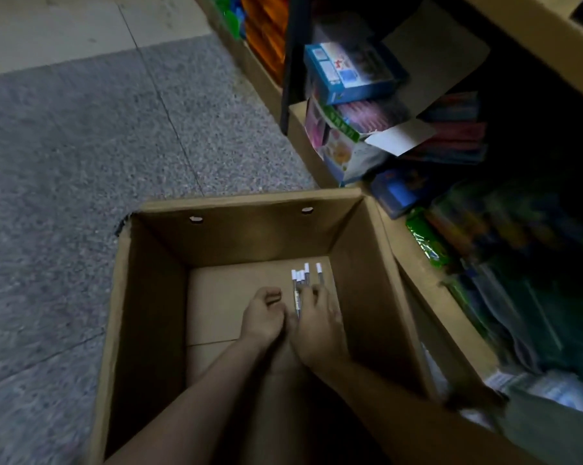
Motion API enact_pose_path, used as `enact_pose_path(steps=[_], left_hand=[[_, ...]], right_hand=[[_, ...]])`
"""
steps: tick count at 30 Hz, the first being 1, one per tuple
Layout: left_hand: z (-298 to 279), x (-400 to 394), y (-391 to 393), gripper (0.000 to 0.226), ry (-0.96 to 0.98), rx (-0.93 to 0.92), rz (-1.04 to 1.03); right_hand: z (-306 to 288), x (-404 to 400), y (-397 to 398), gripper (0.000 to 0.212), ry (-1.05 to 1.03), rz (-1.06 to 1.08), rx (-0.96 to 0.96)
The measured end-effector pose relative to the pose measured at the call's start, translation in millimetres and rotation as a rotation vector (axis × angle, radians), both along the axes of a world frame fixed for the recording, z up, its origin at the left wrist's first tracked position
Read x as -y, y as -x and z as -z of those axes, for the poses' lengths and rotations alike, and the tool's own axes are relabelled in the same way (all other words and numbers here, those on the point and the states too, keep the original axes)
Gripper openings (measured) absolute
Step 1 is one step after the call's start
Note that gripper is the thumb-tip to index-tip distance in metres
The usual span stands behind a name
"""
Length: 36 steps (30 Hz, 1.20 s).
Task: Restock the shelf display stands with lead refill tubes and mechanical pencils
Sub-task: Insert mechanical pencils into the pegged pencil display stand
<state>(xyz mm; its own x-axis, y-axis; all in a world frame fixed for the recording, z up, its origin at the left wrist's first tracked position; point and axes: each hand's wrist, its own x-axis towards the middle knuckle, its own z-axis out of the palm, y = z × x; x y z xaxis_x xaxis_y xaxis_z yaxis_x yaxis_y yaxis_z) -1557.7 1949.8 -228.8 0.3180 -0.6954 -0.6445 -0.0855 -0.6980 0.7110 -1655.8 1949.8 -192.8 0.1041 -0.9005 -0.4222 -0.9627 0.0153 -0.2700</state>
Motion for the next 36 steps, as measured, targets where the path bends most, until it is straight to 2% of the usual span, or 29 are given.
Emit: enact_pose_path(steps=[2,7,9,12,16,22,25,28,32,36], left_hand=[[3,2,0,0.027,-0.005,0.006,-0.016],[4,8,6,0.026,0.005,0.091,-0.005],[2,10,8,0.027,-0.008,0.089,-0.007],[2,10,10,0.03,-0.015,0.07,-0.005],[3,4,15,0.027,0.022,0.082,0.115],[1,-1,18,0.021,0.056,-0.076,0.046],[-1,-6,19,0.025,0.034,-0.163,0.002],[-9,-14,22,0.025,0.044,-0.276,-0.12],[-34,-20,23,0.017,0.064,-0.399,-0.241],[-83,-23,14,0.017,0.162,-0.623,-0.218]], right_hand=[[1,-2,-3,0.058,0.075,0.043,0.003],[7,6,5,0.066,-0.064,0.317,0.117],[12,8,4,0.061,-0.068,0.395,0.198],[19,11,0,0.041,-0.046,0.492,0.298],[24,10,-4,0.024,-0.035,0.636,0.463],[28,5,-1,0.028,-0.106,0.768,0.71],[28,0,-3,0.022,-0.169,0.757,0.729],[22,-9,-5,0.021,-0.143,0.743,0.765],[-6,-19,-5,0.022,-0.135,0.687,0.866],[-52,-23,5,0.021,-0.133,0.602,0.999]])
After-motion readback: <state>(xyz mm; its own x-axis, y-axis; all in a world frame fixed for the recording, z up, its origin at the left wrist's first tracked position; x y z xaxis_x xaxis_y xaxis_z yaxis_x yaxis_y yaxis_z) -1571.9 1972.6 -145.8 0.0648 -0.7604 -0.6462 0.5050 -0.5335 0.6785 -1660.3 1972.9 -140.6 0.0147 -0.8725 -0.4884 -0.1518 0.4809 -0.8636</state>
